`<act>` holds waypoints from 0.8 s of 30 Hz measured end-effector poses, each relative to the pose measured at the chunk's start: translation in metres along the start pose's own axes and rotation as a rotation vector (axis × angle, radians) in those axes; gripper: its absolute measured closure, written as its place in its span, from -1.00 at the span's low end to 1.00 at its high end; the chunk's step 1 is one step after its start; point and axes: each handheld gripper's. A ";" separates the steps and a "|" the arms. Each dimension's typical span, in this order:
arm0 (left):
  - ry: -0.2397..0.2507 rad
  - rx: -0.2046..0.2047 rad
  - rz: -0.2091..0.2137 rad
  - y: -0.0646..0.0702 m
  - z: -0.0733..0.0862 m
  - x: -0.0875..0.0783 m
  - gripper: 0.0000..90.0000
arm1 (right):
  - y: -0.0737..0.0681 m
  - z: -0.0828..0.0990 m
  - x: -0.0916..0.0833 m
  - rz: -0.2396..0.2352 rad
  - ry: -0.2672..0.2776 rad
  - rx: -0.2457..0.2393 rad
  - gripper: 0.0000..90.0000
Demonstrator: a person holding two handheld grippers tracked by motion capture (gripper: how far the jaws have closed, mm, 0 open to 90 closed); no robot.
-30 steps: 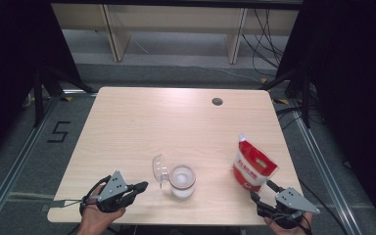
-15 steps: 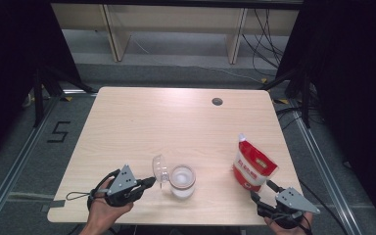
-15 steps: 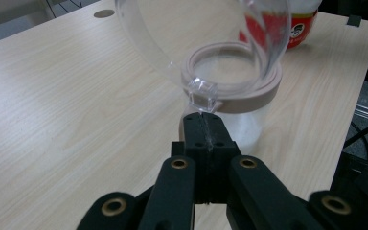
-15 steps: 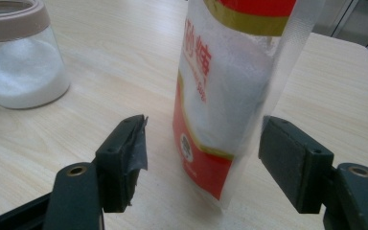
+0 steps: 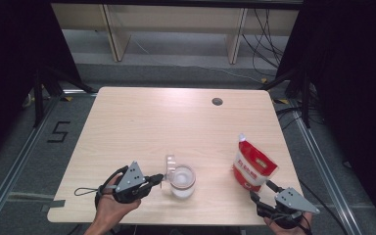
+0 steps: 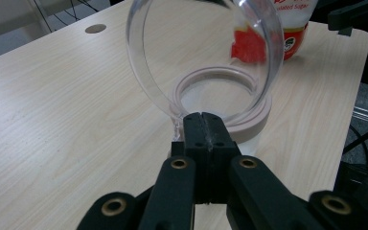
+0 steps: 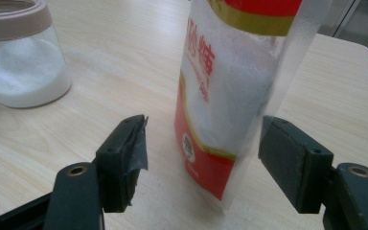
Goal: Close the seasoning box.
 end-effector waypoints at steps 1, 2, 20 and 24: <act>0.000 0.007 0.004 0.000 -0.001 0.001 0.99 | -0.001 0.000 0.000 -0.006 -0.006 0.012 -0.23; -0.003 -0.004 0.003 0.001 -0.001 0.001 0.99 | -0.001 0.000 0.000 -0.011 -0.007 0.013 -0.23; 0.017 -0.069 0.010 -0.002 0.003 -0.007 0.82 | 0.000 -0.001 -0.001 0.002 -0.002 -0.004 -0.23; 0.020 -0.080 0.018 -0.003 0.003 -0.011 0.67 | 0.000 -0.001 -0.001 0.002 -0.004 0.004 -0.24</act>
Point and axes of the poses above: each handheld gripper's, and its own axes: x roughly forward along the jaws, z roughly out of its underside, y roughly to its right, and after that the axes turned 14 degrees about y, right-handed
